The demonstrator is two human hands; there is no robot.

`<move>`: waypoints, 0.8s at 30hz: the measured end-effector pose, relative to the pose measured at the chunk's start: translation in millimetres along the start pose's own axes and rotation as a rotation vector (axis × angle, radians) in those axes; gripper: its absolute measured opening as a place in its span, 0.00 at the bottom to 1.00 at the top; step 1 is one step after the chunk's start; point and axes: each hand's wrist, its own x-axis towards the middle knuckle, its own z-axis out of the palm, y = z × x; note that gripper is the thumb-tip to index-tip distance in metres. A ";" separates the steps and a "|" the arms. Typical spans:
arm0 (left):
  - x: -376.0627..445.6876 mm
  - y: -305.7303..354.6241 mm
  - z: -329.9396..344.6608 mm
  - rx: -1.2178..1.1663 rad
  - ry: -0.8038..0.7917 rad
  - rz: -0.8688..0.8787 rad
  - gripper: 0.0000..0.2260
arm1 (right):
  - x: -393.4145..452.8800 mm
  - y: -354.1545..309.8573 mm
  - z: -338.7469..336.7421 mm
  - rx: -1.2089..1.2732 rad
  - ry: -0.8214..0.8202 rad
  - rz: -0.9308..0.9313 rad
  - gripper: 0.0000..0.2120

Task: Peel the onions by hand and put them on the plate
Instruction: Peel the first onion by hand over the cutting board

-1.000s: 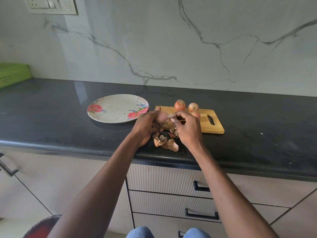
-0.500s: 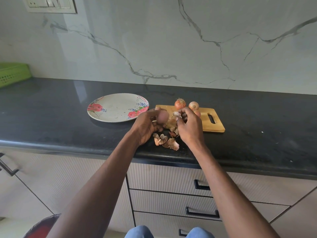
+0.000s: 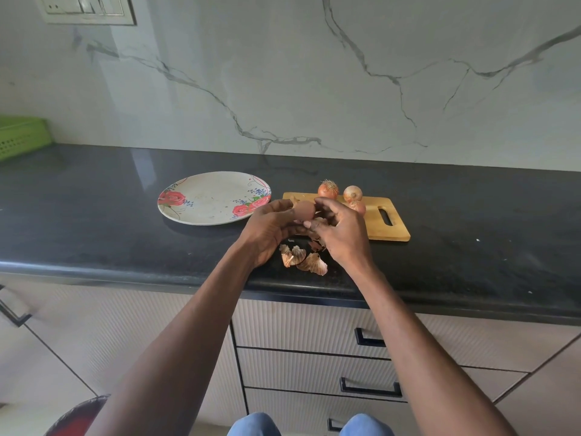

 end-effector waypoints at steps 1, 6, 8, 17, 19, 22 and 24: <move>-1.3 1.1 0.8 -0.010 0.002 -0.001 0.10 | 0.6 1.4 0.1 0.003 0.005 0.006 0.24; -1.0 2.4 -0.3 -0.051 0.029 -0.013 0.11 | 0.5 3.7 -0.3 0.041 0.069 -0.025 0.14; -0.8 1.3 -0.1 -0.032 0.035 -0.021 0.12 | -0.9 2.6 -1.4 0.060 0.115 -0.038 0.10; -3.0 0.6 3.6 0.015 -0.052 -0.047 0.10 | -1.2 0.9 -2.1 0.023 0.138 -0.092 0.09; -1.5 0.2 3.2 -0.003 -0.036 -0.048 0.10 | -0.7 0.3 -2.4 0.041 0.138 -0.074 0.11; 2.4 -1.0 1.2 0.003 -0.022 -0.046 0.11 | -0.3 0.4 -1.0 0.025 0.131 -0.041 0.11; 4.9 -2.5 0.5 -0.003 -0.009 -0.041 0.11 | 0.0 1.2 -0.2 -0.010 0.133 -0.037 0.11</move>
